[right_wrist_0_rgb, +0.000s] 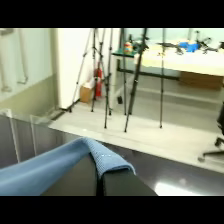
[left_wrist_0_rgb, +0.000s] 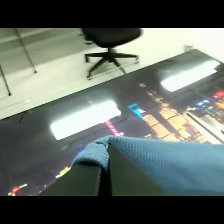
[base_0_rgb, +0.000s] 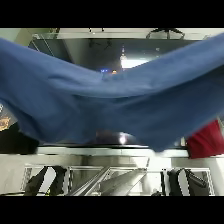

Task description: Fold the shirts.

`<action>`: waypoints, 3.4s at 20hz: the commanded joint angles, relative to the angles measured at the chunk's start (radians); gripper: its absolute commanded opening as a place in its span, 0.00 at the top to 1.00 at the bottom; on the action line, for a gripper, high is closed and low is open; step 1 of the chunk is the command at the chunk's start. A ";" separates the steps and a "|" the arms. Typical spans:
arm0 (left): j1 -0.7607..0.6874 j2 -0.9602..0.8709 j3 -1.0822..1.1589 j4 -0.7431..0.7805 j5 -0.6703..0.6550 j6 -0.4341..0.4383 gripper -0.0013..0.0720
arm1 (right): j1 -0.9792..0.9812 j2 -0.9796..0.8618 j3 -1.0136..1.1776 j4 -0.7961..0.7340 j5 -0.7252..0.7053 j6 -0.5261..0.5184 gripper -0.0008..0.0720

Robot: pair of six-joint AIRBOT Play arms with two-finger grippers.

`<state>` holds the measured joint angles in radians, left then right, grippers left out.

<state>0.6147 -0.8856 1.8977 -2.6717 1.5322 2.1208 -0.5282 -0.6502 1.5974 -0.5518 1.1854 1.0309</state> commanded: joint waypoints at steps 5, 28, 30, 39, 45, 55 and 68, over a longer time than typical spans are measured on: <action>-0.348 -0.360 -0.114 0.218 -0.063 0.006 0.97 | 0.131 -0.285 -0.200 -0.034 0.038 -0.011 0.96; -0.434 -1.064 -0.115 0.639 -0.099 -0.128 0.97 | 0.396 -1.175 -0.114 -0.467 -0.084 0.153 0.96; -0.441 -1.064 -0.144 0.660 -0.126 -0.131 0.97 | 0.418 -1.176 -0.114 -0.505 -0.098 0.189 0.96; -0.453 -1.005 -0.145 0.734 -0.091 -0.177 0.03 | 0.431 -1.112 -0.109 -0.649 -0.064 0.393 0.49; -0.404 -0.762 -0.304 0.732 -0.003 -0.282 0.03 | 0.370 -0.867 -0.238 -0.750 0.116 0.418 0.49; -0.271 -0.225 -1.228 0.716 -0.156 -0.301 0.03 | 0.340 -0.661 -0.770 -0.717 -0.016 0.336 0.50; -0.354 -0.359 -1.463 0.576 -0.276 -0.294 0.03 | 0.197 -0.738 -0.770 -0.538 -0.039 0.221 0.41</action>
<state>0.2935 -1.1568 0.4438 -2.1036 1.3247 1.8099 -0.3248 -1.3663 0.8280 -1.1076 1.1538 1.2690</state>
